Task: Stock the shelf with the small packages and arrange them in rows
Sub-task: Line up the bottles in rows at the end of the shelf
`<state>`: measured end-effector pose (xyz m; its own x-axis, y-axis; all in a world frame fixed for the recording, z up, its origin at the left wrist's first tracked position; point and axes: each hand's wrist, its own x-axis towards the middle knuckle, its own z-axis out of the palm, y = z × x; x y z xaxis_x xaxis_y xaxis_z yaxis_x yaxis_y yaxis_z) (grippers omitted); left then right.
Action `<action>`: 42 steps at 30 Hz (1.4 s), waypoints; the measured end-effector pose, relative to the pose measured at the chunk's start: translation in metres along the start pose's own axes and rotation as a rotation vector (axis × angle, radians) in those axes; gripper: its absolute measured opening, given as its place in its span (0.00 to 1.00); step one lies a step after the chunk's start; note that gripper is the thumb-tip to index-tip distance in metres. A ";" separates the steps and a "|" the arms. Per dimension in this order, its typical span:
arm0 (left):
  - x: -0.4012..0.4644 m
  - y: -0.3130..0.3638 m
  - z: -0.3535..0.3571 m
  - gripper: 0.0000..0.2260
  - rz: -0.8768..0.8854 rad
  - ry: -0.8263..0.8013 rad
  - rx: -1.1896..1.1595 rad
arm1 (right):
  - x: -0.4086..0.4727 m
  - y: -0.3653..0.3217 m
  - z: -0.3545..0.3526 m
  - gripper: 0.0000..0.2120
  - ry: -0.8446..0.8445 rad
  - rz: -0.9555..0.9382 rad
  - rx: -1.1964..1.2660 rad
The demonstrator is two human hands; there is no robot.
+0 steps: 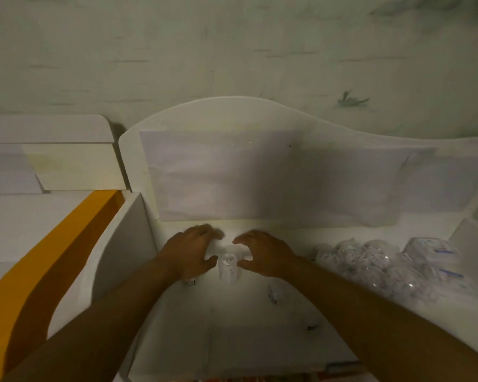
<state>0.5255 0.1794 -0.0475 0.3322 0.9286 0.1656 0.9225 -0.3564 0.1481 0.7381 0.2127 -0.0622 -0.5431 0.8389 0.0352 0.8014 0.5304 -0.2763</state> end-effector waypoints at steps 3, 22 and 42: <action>0.014 0.029 -0.004 0.21 0.072 0.018 -0.061 | -0.019 0.010 -0.018 0.24 -0.004 0.068 -0.048; 0.037 0.139 0.057 0.31 -0.005 -0.330 -0.119 | -0.122 0.060 -0.018 0.37 -0.344 0.234 -0.028; -0.082 0.045 -0.001 0.31 -0.466 -0.241 -0.016 | -0.085 -0.009 -0.005 0.31 -0.121 0.059 0.069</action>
<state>0.5399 0.0868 -0.0532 -0.0754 0.9858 -0.1499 0.9807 0.1005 0.1678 0.7788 0.1373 -0.0579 -0.5255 0.8451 -0.0980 0.8157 0.4677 -0.3404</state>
